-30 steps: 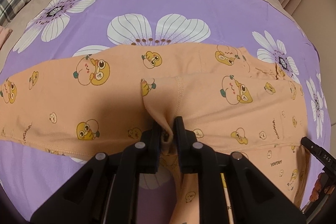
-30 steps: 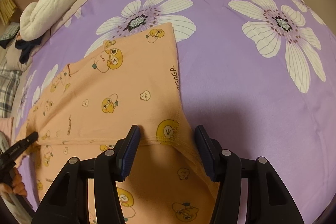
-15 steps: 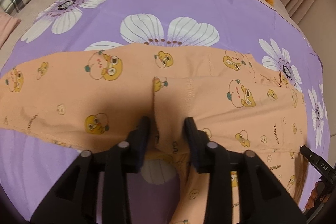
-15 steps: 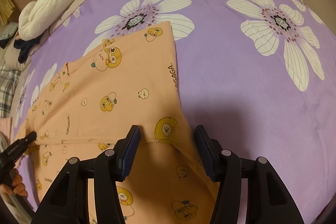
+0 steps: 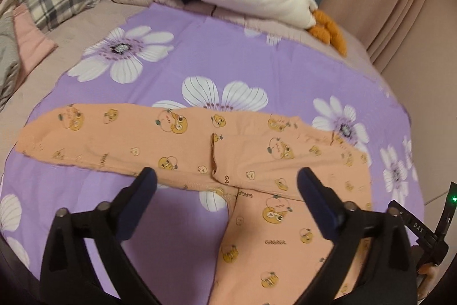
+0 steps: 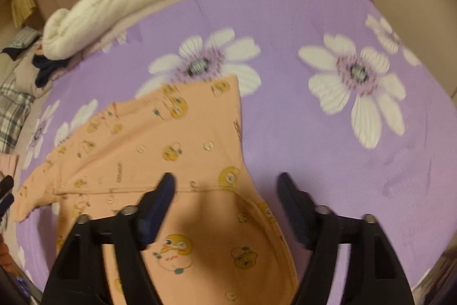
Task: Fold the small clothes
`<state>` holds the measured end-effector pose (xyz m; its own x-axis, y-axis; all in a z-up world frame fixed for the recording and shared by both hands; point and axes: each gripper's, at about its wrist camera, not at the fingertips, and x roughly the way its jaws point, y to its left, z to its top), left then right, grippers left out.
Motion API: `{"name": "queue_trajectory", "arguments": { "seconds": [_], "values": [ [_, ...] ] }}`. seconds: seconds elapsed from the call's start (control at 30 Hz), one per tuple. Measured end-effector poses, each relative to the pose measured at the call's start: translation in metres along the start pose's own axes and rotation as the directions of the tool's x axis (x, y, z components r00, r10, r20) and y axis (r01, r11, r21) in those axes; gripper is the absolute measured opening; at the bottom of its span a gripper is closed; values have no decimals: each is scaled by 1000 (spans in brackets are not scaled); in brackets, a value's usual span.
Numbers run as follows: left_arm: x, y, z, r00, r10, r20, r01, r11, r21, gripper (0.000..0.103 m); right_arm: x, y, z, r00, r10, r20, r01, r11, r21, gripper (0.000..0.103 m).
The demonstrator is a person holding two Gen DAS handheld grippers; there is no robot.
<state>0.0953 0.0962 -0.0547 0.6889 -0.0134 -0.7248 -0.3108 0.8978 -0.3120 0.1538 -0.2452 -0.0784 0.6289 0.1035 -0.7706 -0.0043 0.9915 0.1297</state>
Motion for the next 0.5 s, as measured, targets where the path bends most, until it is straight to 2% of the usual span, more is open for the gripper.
{"name": "queue_trajectory", "arguments": {
  "seconds": [0.1, 0.23, 0.33, 0.5],
  "values": [
    [-14, 5, -12, 1000, -1, 15, 2, 1000, -26, 103, -16, 8, -1, 999, 12, 37, -11, 1000, -25, 81],
    [-22, 15, -26, 999, 35, 26, -33, 998, -52, 103, -33, 20, -9, 996, 49, 72, -45, 998, -54, 95],
    [-24, 31, -34, 997, 67, 35, -63, 993, -103, 103, -44, 29, -16, 994, 66, 93, -58, 995, -82, 96],
    [-19, 65, -42, 992, 125, 28, -116, 968, -222, 103, -53, 38, -26, 991, 90, 103, -79, 992, -100, 97]
  ]
}}
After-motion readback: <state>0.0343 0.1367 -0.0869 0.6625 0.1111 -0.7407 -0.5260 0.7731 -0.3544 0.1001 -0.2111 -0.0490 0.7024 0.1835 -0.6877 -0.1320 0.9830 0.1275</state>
